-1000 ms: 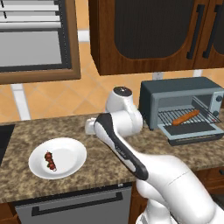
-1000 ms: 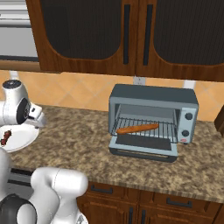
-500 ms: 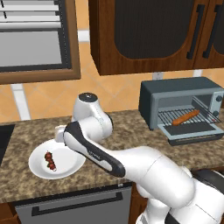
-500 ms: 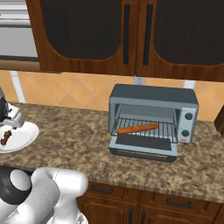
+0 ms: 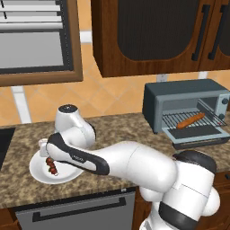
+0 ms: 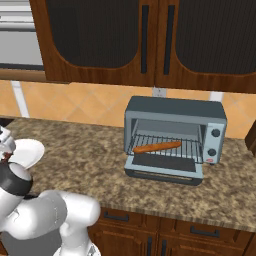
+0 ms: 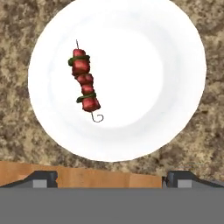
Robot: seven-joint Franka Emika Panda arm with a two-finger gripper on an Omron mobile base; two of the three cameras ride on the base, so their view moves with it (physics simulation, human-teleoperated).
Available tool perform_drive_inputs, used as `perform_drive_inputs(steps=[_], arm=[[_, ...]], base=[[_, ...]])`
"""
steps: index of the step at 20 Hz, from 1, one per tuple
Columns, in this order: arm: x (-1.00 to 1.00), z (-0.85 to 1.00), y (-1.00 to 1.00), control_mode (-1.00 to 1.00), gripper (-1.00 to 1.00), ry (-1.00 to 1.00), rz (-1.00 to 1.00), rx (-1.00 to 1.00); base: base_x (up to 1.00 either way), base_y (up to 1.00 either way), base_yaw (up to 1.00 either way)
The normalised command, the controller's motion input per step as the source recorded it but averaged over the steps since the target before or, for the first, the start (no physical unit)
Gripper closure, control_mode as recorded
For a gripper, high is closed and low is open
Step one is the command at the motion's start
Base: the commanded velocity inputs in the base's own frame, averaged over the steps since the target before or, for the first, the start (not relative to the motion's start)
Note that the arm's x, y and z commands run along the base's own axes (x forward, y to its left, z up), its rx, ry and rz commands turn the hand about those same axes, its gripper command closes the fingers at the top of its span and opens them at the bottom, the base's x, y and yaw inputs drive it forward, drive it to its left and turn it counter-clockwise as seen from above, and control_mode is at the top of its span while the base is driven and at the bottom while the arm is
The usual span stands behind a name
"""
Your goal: Pick up the kebab skewer and baguette bread, and place them inside the toaster oven. Close the toaster oven door and start by setting the timer.
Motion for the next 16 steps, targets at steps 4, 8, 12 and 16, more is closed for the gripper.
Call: perform_drive_inputs(steps=[4, 8, 12, 16], arm=[[0.00, -0.46, 0.16, -1.00, -1.00, 0.11, -0.01, -0.07], [0.00, -0.32, 0.07, -1.00, -1.00, 0.01, 0.00, -0.13], [0.03, -0.23, 0.10, -1.00, -1.00, 0.01, 0.00, -0.09], [0.39, -0.34, 0.37, -1.00, -1.00, 0.02, 0.00, -0.01]], base=[[0.00, 0.00, 0.00], [0.00, 0.00, 0.00], [0.00, 0.00, 0.00], [0.00, 0.00, 0.00]])
